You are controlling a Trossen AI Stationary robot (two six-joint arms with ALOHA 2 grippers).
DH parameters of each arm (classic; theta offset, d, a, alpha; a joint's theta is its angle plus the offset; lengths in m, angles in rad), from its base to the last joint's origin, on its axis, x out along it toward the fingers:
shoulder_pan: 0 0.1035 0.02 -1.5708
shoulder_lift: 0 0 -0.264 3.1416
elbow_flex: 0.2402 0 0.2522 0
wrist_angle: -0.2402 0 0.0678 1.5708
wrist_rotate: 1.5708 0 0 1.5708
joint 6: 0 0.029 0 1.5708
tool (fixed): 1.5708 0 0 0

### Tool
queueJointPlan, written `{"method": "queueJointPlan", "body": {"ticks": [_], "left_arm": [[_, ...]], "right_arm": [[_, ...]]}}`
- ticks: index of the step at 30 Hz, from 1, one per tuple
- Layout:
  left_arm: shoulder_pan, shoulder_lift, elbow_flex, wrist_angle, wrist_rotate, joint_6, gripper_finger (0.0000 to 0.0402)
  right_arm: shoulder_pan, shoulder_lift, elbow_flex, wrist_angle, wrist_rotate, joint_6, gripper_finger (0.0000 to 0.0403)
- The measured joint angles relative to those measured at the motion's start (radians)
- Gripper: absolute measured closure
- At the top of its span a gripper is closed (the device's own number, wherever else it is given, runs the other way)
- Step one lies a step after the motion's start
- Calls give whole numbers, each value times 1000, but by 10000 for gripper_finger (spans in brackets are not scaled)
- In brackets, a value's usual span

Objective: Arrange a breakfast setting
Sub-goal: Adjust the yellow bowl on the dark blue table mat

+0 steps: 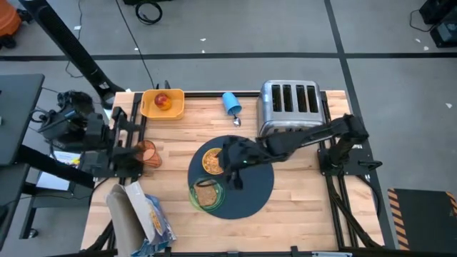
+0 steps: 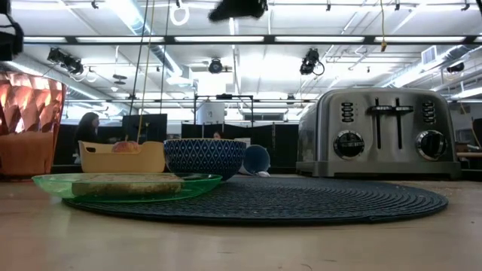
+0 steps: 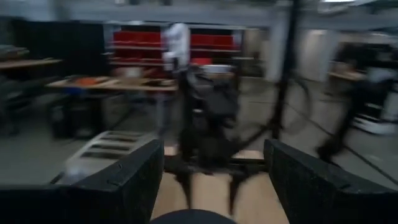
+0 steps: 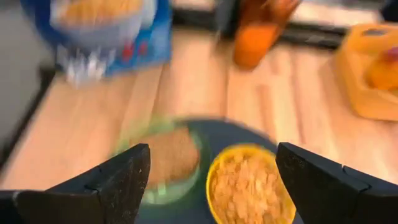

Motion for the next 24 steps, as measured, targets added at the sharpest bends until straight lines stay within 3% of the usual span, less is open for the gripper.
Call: {"method": "queueJointPlan", "body": {"ticks": [8, 15, 24], "left_arm": [[114, 9, -62, -13, -6, -106, 121], [139, 14, -62, 5, -16, -214, 121], [139, 14, -62, 4, -15, -170, 121]], "right_arm": [[-65, 156, -20, -30, -201, -292, 65], [-94, 238, -23, -82, -202, -348, 136], [-111, 285, -26, -99, -215, -423, 217]]}}
